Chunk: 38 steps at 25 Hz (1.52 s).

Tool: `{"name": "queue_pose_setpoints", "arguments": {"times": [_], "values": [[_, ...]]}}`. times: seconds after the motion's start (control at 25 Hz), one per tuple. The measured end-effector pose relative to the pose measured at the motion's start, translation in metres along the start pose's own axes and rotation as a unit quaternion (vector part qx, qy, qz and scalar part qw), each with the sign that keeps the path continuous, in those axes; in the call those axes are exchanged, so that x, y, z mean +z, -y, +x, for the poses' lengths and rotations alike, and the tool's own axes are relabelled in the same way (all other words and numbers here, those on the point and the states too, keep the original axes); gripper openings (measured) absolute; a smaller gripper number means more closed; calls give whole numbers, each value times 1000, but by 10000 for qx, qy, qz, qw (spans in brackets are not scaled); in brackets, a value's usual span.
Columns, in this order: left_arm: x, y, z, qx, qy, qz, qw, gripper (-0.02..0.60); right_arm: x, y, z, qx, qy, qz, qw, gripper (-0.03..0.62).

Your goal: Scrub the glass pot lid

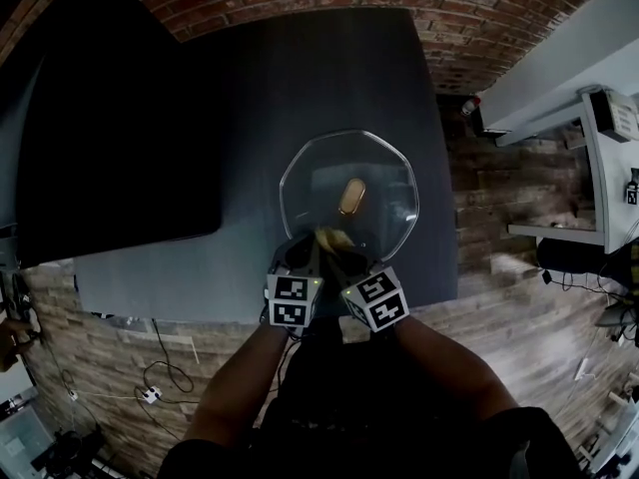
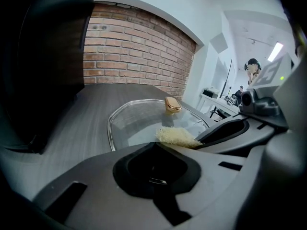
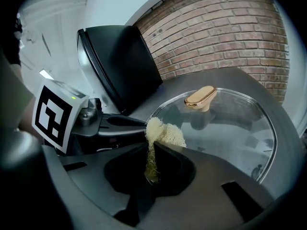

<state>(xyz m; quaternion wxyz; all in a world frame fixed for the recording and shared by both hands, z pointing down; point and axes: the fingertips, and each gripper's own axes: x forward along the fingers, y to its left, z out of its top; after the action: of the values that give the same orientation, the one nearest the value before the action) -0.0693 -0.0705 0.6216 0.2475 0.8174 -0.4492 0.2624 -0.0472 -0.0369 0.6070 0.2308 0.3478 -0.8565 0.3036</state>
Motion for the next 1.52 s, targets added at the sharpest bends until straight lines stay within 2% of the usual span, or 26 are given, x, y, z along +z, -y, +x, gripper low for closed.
{"name": "queue_pose_setpoints", "arguments": {"times": [0.24, 0.6, 1.0, 1.52], "values": [[0, 1, 0, -28, -36, -12, 10000, 32, -10, 9, -20, 49, -100, -59, 9999, 41], [-1, 1, 1, -20, -113, 59, 9999, 32, -20, 55, -55, -303, -45, 182, 9994, 41], [0, 2, 1, 4, -100, -37, 9999, 32, -1, 130, -73, -842, 199, 484, 9951, 41], [0, 3, 5, -80, -150, -39, 9998, 32, 41, 196, -57, -1204, 187, 266, 9922, 43]]}}
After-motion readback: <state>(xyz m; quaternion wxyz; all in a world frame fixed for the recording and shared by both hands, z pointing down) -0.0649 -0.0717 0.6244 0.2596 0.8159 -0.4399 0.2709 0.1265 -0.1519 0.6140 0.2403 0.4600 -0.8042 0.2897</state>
